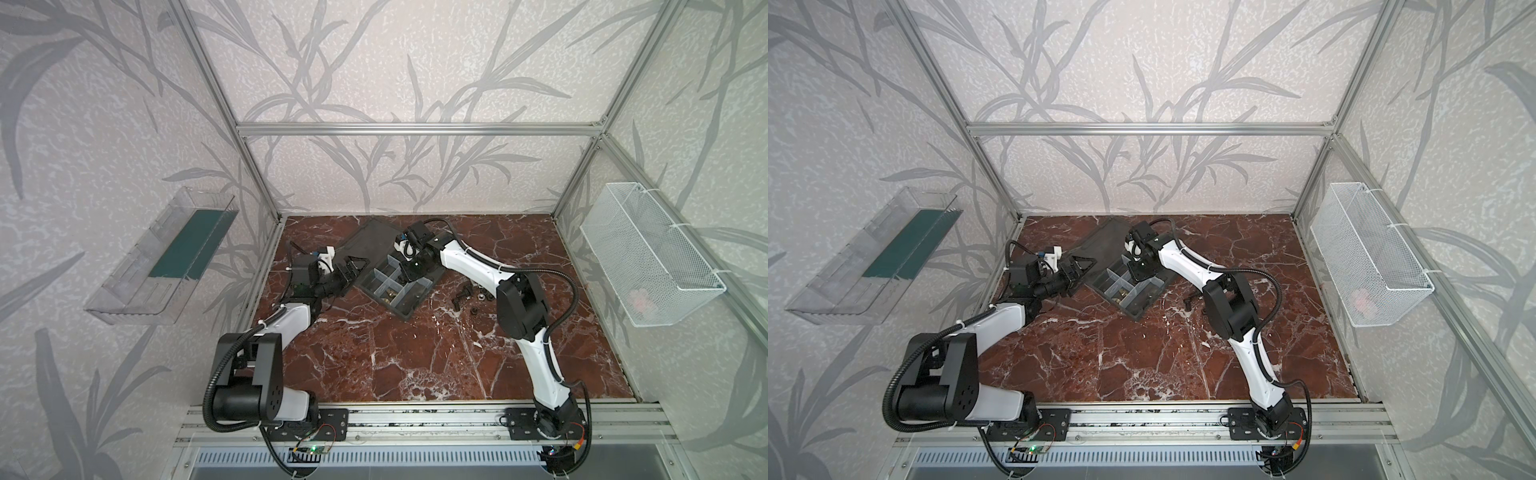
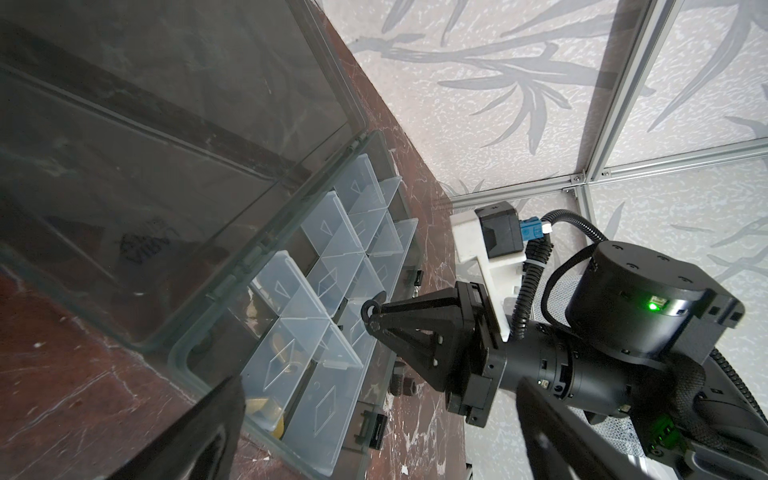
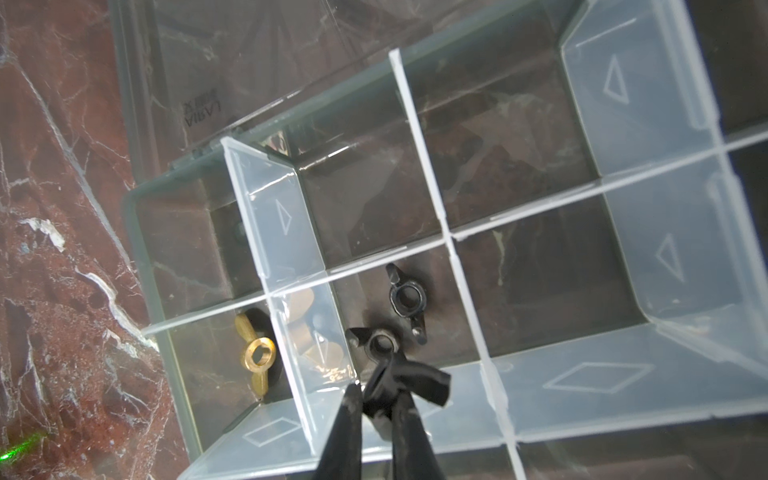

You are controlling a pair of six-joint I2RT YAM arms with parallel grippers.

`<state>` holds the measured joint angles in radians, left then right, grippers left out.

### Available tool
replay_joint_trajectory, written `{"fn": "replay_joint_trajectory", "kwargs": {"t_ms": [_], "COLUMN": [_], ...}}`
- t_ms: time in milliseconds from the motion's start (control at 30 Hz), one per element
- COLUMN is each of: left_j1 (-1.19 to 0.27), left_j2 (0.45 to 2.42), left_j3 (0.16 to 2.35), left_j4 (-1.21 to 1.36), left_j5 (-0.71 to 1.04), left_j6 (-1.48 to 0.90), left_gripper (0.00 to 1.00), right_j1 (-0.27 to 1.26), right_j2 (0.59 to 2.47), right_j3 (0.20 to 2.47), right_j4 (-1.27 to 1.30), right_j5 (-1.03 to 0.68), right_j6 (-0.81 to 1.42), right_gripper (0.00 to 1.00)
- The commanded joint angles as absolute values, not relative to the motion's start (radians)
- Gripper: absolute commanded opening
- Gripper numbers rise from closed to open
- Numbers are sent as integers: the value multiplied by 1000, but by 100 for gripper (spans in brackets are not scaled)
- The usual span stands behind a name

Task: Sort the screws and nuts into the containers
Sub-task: 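Open the right gripper to drop the black wing nut in, then move the right gripper back over the hardware pile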

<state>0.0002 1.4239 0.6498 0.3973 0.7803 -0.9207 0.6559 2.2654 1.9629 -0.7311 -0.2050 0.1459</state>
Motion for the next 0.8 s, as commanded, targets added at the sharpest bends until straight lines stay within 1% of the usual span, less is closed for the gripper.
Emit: {"fn": "replay_joint_trajectory", "kwargs": {"t_ms": [0, 200, 267, 367, 567, 767], "left_j1": [2, 1, 2, 2, 1, 0], "left_j2": [1393, 1391, 1393, 1394, 1405, 1403], "left_j3": [637, 635, 634, 634, 648, 663], "left_j4": [422, 422, 423, 423, 421, 399], "left_j5": [793, 793, 793, 790, 783, 787], "left_j6": [-935, -935, -935, -937, -942, -930], "left_gripper": [100, 100, 100, 100, 100, 100], "right_j1": [661, 662, 662, 660, 621, 548], "right_j2": [2273, 2250, 2231, 2148, 1916, 1760], "right_j3": [2002, 2003, 2009, 1960, 1693, 1400], "right_j4": [-760, -763, -784, -798, -792, -836], "right_j5": [-195, -202, -184, -128, -29, 48], "right_j6": [131, 120, 111, 105, 164, 266], "right_gripper": [24, 37, 38, 39, 40, 43]}}
